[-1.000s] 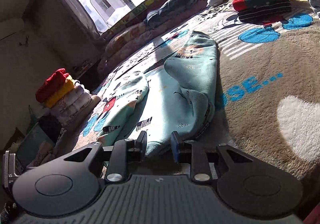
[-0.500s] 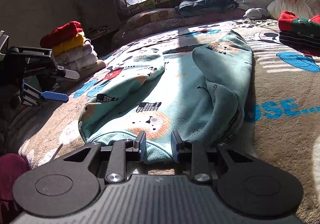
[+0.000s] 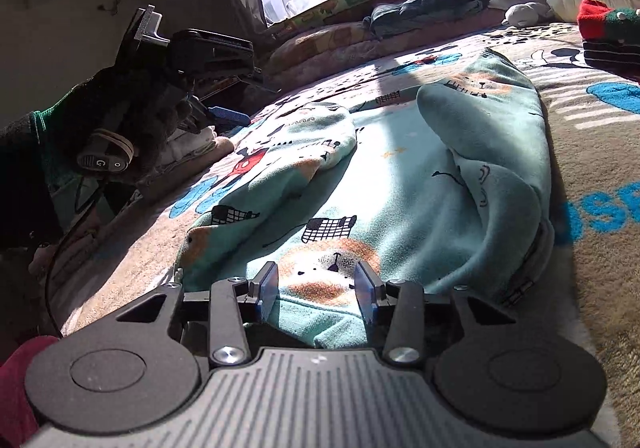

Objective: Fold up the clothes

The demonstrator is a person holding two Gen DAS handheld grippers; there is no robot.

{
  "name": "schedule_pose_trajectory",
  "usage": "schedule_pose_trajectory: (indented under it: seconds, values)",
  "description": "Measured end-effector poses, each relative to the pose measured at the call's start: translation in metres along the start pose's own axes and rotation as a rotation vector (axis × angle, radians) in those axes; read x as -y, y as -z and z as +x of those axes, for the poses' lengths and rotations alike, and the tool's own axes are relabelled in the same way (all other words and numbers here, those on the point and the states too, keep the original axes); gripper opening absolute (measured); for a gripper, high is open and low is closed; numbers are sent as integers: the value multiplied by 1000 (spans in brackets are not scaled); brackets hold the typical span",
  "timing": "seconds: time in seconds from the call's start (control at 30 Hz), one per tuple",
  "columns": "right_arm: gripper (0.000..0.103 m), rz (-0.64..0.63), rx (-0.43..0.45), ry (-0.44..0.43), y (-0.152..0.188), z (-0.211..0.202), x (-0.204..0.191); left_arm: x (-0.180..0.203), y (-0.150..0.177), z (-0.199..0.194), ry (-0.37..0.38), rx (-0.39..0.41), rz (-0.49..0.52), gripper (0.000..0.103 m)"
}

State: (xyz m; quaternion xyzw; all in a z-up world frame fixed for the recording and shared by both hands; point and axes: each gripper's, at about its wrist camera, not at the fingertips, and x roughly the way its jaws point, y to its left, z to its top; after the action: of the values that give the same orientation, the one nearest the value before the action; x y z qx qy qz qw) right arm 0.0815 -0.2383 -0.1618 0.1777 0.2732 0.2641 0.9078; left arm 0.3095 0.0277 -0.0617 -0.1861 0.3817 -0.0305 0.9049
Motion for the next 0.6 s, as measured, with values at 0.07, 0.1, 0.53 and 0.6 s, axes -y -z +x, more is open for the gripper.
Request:
schedule_pose_trajectory:
  seconds: [0.07,0.1,0.53,0.6]
  values:
    - [50,24,5,-15,1,0,2,-4,-8,13,15,-19,-26,62]
    - [52,30,8,-18,1,1,2,-6,-11,20,18,-34,-37,62]
    - [59,18,23,-20,2,2,-2,1,-23,61,-44,-83,18,32]
    - [59,18,23,-20,2,2,-2,4,-22,61,-56,-82,36,8]
